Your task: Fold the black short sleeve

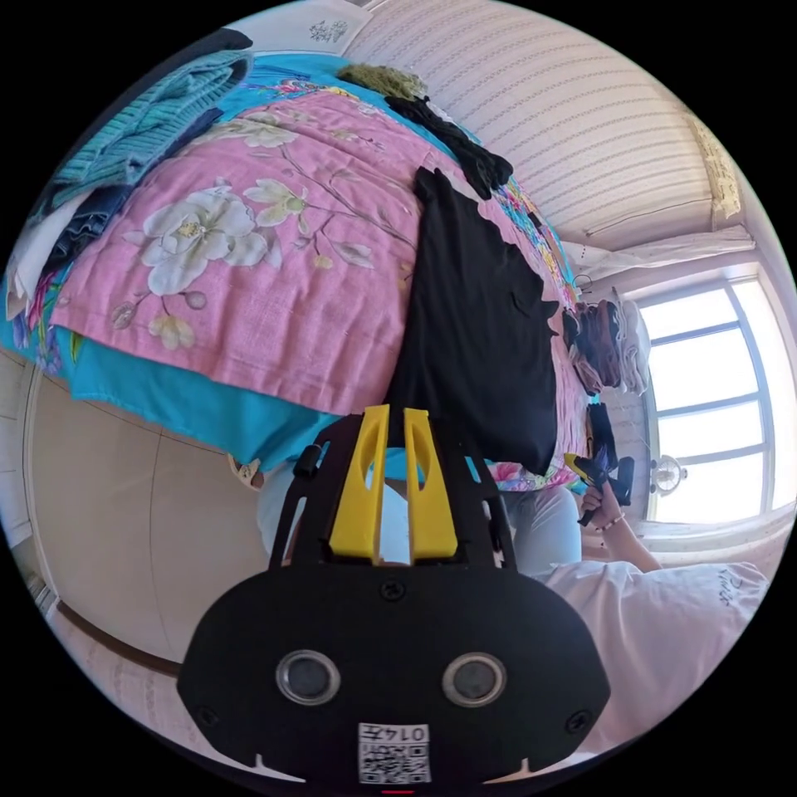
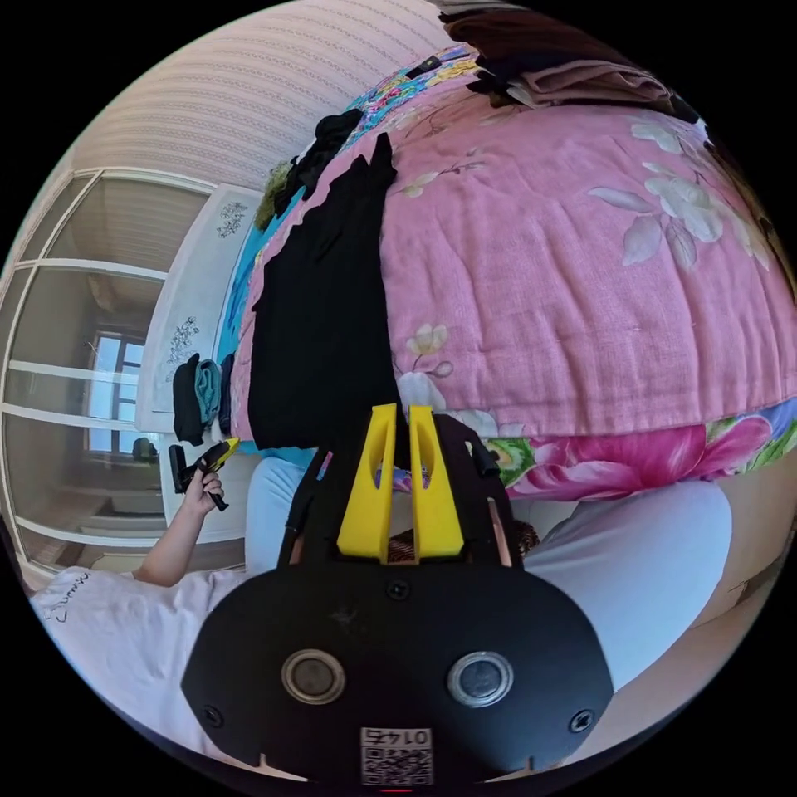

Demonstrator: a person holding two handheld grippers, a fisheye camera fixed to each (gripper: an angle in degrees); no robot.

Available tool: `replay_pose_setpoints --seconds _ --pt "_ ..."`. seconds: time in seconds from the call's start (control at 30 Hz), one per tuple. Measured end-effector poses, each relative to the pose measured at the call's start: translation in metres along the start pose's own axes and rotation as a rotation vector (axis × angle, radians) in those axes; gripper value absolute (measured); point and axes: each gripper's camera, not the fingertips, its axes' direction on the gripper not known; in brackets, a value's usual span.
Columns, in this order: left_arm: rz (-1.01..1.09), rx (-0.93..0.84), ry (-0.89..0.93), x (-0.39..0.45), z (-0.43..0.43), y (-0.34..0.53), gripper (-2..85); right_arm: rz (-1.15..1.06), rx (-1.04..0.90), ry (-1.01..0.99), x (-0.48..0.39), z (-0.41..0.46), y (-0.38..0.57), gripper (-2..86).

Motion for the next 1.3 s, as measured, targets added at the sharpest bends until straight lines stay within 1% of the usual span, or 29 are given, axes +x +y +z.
replay_pose_setpoints --seconds 0.1,0.2,0.27,0.3,0.33,0.4,0.53,0.63,0.7,0.77,0.83,0.97,1.07,1.17,1.23,1.3 --pt "0.013 -0.043 -0.044 -0.004 0.014 0.0 6.9 -0.039 -0.047 0.084 -0.004 0.015 0.001 7.2" --pt "0.006 -0.148 -0.04 -0.008 0.038 -0.005 7.9 -0.074 -0.104 0.12 -0.008 0.036 0.002 8.0" --pt "0.023 -0.168 -0.077 -0.008 0.046 -0.006 6.5 -0.084 -0.124 0.149 -0.01 0.046 0.002 7.1" --pt "0.047 -0.172 -0.122 -0.006 0.046 -0.006 4.3 -0.081 -0.12 0.171 -0.011 0.049 0.001 5.5" --pt "0.068 -0.179 -0.167 -0.006 0.045 -0.006 1.7 -0.078 -0.122 0.16 -0.01 0.05 0.0 4.0" --pt "0.095 -0.189 -0.155 -0.007 0.038 -0.004 -0.2 -0.072 -0.136 0.1 -0.007 0.048 -0.003 2.3" --pt "0.14 -0.188 -0.121 -0.014 0.002 -0.002 -0.9 -0.095 -0.134 0.022 0.001 0.026 -0.007 1.0" --pt "0.153 -0.147 -0.061 -0.019 -0.024 -0.01 -1.0 -0.062 -0.115 -0.095 0.012 0.01 -0.014 0.7" --pt "0.152 -0.149 -0.067 -0.022 -0.028 -0.017 -1.0 -0.042 -0.1 -0.12 0.018 0.007 -0.019 0.6" --pt "0.141 -0.188 -0.085 -0.027 -0.021 -0.022 -1.0 -0.039 -0.106 -0.109 0.021 0.01 -0.025 0.5" --pt "0.141 -0.256 -0.144 -0.033 -0.005 -0.024 -1.0 -0.027 -0.151 -0.07 0.026 0.023 -0.029 0.5" --pt "0.165 -0.312 -0.176 -0.038 -0.005 -0.015 -1.0 -0.03 -0.198 -0.042 0.029 0.03 -0.025 0.4" --pt "0.177 -0.281 -0.12 -0.04 -0.031 -0.008 -1.0 -0.054 -0.222 -0.061 0.029 0.021 -0.02 0.4" --pt "0.166 -0.241 -0.036 -0.041 -0.062 -0.01 -1.0 -0.01 -0.209 -0.158 0.035 0.007 -0.021 0.4" --pt "0.153 -0.198 0.027 -0.044 -0.083 -0.02 -1.0 0.055 -0.209 -0.27 0.042 0.0 -0.028 0.3" --pt "0.145 -0.165 0.019 -0.049 -0.091 -0.029 -1.0 0.085 -0.184 -0.3 0.048 -0.002 -0.034 0.3"
